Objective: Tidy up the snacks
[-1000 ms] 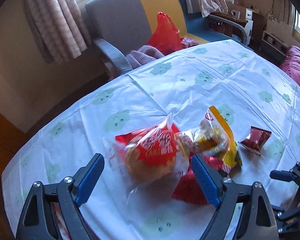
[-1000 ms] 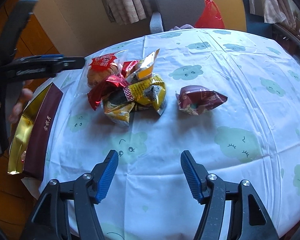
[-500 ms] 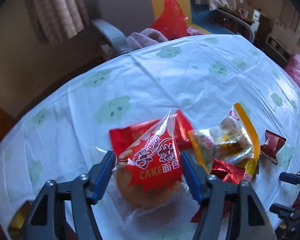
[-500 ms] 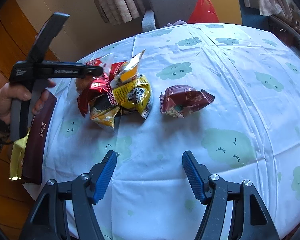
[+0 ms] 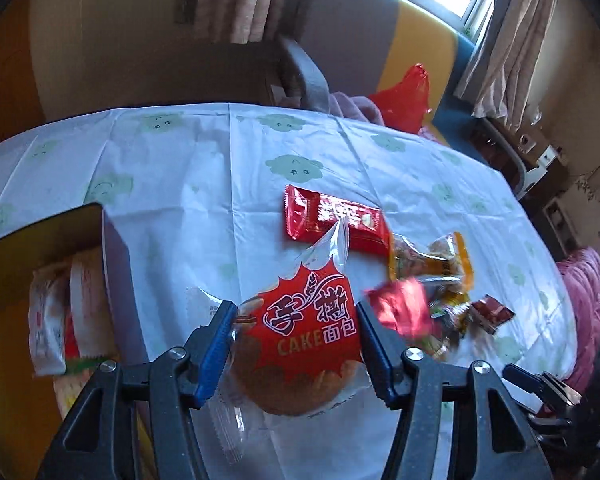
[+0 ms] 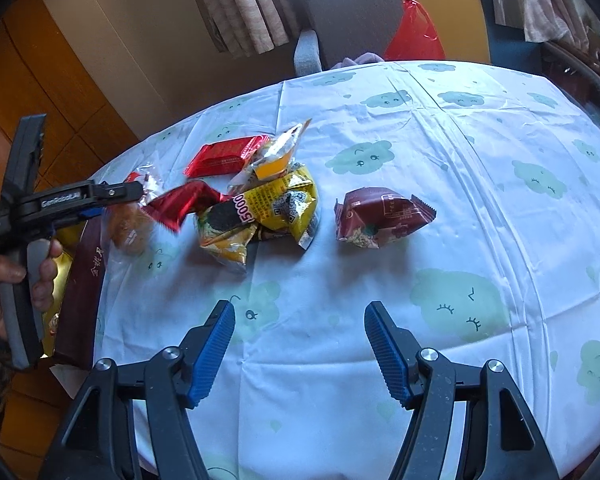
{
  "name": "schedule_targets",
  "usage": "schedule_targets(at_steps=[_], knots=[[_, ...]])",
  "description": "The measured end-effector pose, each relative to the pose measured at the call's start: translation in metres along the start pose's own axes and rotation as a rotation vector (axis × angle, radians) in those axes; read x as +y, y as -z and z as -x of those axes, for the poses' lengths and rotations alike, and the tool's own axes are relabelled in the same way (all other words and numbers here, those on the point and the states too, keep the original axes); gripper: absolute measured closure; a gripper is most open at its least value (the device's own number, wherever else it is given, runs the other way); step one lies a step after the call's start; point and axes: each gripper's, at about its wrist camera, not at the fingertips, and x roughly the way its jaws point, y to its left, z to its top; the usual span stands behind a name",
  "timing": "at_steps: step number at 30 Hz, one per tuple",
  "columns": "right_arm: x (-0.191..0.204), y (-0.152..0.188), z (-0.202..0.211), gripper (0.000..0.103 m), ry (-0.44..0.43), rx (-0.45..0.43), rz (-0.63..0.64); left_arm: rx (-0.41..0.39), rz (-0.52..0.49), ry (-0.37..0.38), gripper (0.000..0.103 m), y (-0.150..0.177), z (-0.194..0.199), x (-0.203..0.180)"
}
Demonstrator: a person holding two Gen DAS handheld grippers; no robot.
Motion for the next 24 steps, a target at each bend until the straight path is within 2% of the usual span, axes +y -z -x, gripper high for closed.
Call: schedule_targets(at_steps=[4,9,11,16,21,24], knots=[[0.005,0.001,-0.002,0.035,-0.023,0.008,-0.003,-0.027,-0.023,0.029,0.042,0.024,0.025,-0.011],[0.007,-0.008,-0.002,0.042,-0.040,0.002,-0.013,-0.005,-0.056,0.090,0.042,0.056,0.042,-0.026],[0.008,-0.013,0.001,0.043,-0.040,-0.011,-0.002,0.006,-0.089,0.092,0.042,0.066,0.043,-0.036],[0.010,-0.028,0.006,0.045,-0.051,-0.028,0.025,0.046,-0.186,0.045,0.042,0.090,0.028,-0.056],[-0.005,-0.033,0.011,0.046,-0.042,-0.033,-0.015,0.000,-0.239,-0.003,0.042,0.095,0.021,-0.068],[-0.025,-0.032,0.017,0.052,-0.017,-0.042,-0.068,-0.016,-0.270,-0.025,0.042,0.098,0.017,-0.074]])
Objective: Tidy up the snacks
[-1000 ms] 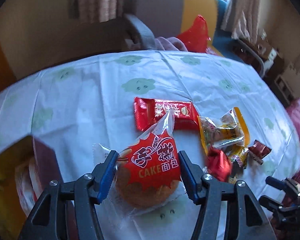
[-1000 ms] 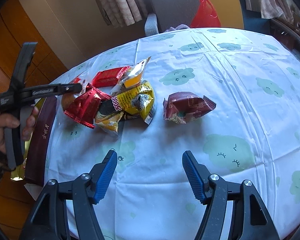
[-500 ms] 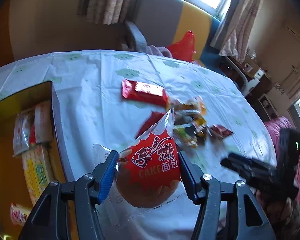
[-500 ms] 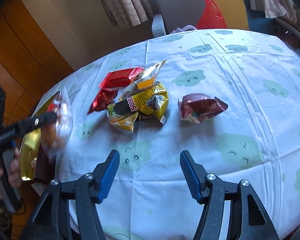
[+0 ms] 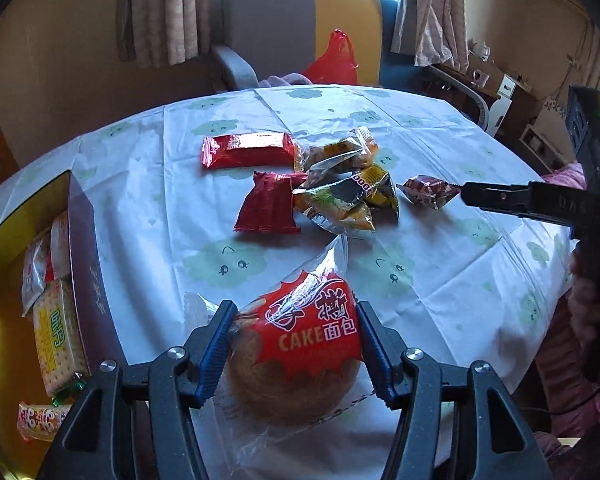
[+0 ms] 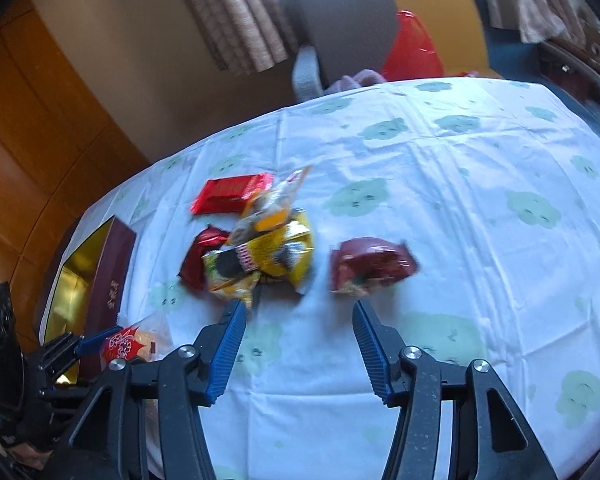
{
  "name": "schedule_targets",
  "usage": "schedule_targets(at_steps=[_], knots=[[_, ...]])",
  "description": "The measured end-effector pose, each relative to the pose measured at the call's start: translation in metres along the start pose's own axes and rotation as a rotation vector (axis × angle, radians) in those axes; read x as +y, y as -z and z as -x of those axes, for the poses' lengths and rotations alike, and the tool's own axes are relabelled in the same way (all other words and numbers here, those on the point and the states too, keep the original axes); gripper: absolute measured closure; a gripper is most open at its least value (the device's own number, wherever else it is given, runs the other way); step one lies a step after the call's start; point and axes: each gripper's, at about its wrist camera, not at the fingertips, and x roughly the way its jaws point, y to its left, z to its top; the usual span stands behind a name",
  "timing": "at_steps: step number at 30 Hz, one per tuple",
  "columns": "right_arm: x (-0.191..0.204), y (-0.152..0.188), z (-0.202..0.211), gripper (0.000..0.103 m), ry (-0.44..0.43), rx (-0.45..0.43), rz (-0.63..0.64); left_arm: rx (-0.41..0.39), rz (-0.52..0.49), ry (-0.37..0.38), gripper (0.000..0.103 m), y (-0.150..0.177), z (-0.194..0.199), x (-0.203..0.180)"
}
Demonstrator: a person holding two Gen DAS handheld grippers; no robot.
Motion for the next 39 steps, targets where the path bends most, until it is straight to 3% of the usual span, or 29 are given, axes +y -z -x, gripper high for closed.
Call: schedule_targets(at_steps=[2,4,9,11,16,18,20,23,26,29,34,39], knots=[[-0.012,0.002,0.004,0.055,-0.001,0.008,-0.036,-0.008,-0.001,-0.005,0.043,0.001,0.000,0.000],[-0.021,0.005,0.001,0.055,-0.056,0.040,-0.092,-0.016,0.008,-0.007,0.043,0.001,0.000,0.000],[-0.008,0.009,-0.020,0.054,-0.152,0.096,-0.144,-0.032,0.028,-0.003,0.044,0.003,0.004,0.001],[0.004,0.006,-0.031,0.049,-0.176,0.113,-0.146,-0.037,0.030,0.000,0.044,0.005,0.004,0.002],[0.023,-0.012,-0.062,0.021,-0.179,0.122,-0.231,-0.046,0.034,0.001,0.044,0.006,0.005,0.002],[0.028,-0.020,-0.074,0.018,-0.176,0.123,-0.268,-0.050,0.044,0.009,0.044,0.007,0.006,0.004],[0.035,-0.029,-0.083,0.016,-0.111,0.099,-0.279,-0.053,0.051,0.016,0.044,0.007,0.007,0.005],[0.045,-0.040,-0.093,0.016,-0.028,0.066,-0.224,-0.059,0.054,0.021,0.044,0.008,0.007,0.005],[0.047,-0.044,-0.109,0.020,0.044,0.101,-0.167,-0.064,0.055,0.024,0.044,0.010,0.008,0.004],[0.044,-0.043,-0.110,0.020,0.044,0.095,-0.149,-0.067,0.063,0.028,0.044,0.011,0.010,0.005],[0.037,-0.036,-0.092,0.036,0.017,0.131,-0.080,-0.067,0.072,0.032,0.044,0.011,0.011,0.006],[0.009,-0.043,-0.041,0.039,-0.006,0.047,-0.047,-0.068,0.072,0.026,0.044,0.011,0.010,0.005]])
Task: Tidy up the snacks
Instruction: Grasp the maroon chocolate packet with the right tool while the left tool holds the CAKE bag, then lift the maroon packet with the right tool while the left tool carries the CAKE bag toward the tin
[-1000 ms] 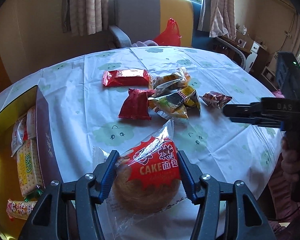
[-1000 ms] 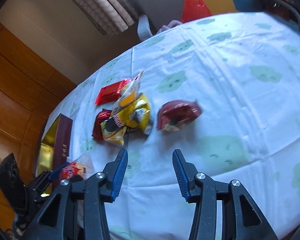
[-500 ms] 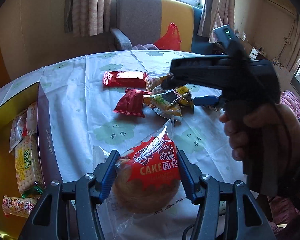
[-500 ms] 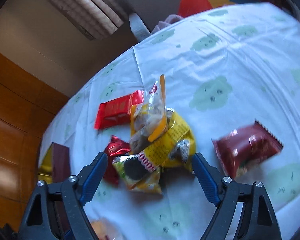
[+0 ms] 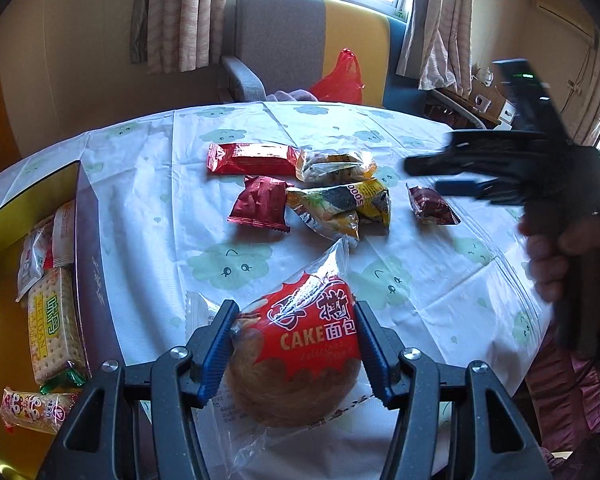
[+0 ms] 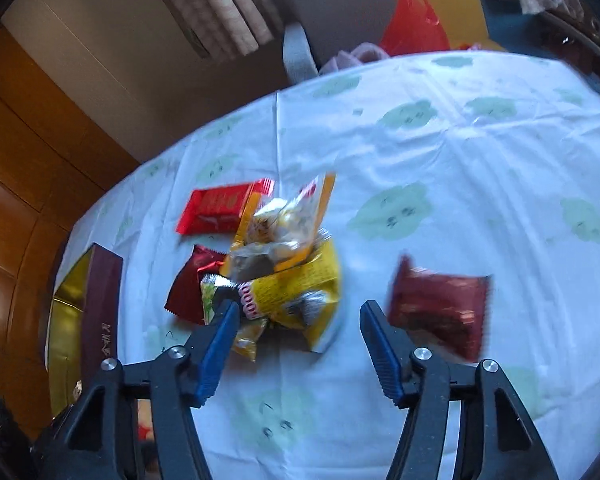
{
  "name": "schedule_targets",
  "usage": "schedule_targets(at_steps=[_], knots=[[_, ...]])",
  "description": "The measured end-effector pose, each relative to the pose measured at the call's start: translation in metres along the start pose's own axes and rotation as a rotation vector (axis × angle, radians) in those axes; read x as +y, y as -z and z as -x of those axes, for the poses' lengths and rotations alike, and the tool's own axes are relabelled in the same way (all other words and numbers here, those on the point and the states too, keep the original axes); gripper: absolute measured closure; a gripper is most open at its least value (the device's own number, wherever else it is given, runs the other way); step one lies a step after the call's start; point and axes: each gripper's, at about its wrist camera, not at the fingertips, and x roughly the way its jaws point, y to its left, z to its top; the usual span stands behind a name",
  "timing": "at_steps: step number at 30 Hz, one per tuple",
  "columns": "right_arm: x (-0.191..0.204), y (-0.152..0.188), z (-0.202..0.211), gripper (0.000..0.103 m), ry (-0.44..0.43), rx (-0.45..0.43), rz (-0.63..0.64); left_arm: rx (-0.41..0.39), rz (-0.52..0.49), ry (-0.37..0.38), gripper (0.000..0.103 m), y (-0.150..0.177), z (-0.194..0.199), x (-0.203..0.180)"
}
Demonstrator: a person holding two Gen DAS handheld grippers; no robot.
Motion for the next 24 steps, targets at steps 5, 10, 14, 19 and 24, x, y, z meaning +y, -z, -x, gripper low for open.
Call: schedule_targets(at_steps=[5,10,14,19,24], knots=[[-0.033,-0.012,0.028,0.032,0.093,-0.069,0.058,0.003,-0.001,-0.006,0.044,0.000,0.000,-0.001],[-0.010,-0.006,0.018,0.017,0.135,-0.008,0.438,0.012,-0.004,-0.012,0.044,-0.001,-0.002,-0.002],[0.011,0.009,-0.006,0.017,0.209,0.073,0.743,0.018,-0.009,-0.021,0.044,-0.002,-0.002,-0.004],[0.003,0.010,-0.038,0.042,0.255,0.157,0.823,0.023,-0.012,-0.031,0.044,-0.002,-0.004,-0.005],[-0.004,0.019,-0.039,0.066,0.236,0.140,0.712,0.020,-0.010,-0.035,0.044,-0.003,-0.005,-0.006]])
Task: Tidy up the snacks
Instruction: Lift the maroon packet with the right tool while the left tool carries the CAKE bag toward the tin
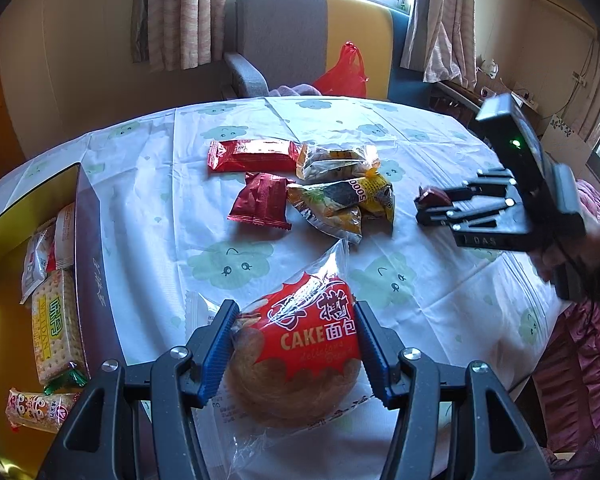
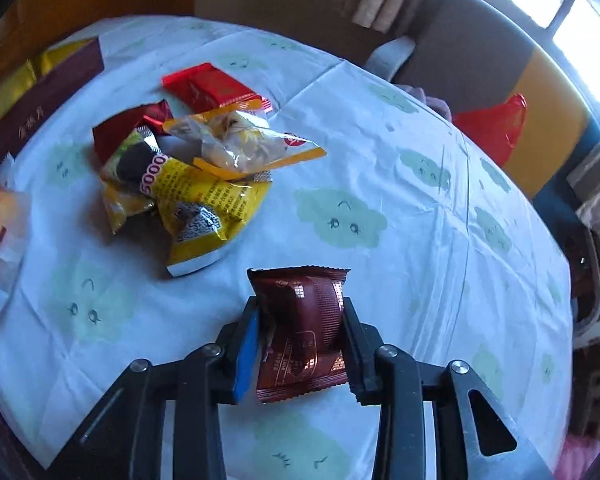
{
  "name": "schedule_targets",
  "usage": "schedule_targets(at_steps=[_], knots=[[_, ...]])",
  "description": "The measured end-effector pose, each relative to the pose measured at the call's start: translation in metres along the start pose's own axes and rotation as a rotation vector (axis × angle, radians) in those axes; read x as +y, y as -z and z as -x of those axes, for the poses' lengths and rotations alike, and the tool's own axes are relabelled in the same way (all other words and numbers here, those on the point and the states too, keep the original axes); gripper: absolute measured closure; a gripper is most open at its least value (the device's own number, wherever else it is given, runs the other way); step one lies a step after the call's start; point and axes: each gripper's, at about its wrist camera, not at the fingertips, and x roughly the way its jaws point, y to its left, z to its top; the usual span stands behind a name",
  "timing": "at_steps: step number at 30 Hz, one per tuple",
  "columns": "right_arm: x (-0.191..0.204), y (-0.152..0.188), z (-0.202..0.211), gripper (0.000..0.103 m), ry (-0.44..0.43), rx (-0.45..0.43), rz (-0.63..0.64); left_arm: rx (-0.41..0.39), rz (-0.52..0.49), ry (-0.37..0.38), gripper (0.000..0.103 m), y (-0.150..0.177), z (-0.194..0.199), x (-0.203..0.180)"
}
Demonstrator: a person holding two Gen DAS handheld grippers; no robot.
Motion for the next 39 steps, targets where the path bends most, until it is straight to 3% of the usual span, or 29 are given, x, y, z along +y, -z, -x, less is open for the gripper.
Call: schedule_targets(at_steps=[7,13,19,39], knots=[[-0.002,0.020,0.007,0.066,0.003,-0.054,-0.220,-0.003,0.008,-0.007,0.044,0.000,0.001,0.000],[0.003,0.031,0.009,0.066,0.040,-0.152,-0.312,-0.003,0.010,-0.013,0.044,0.001,0.002,0.000],[0.010,0.036,0.007,0.066,0.094,-0.207,-0.324,-0.005,0.013,-0.021,0.044,0.001,0.003,-0.002],[0.014,0.037,0.007,0.066,0.124,-0.220,-0.318,-0.066,0.067,-0.028,0.045,-0.007,0.030,0.003]])
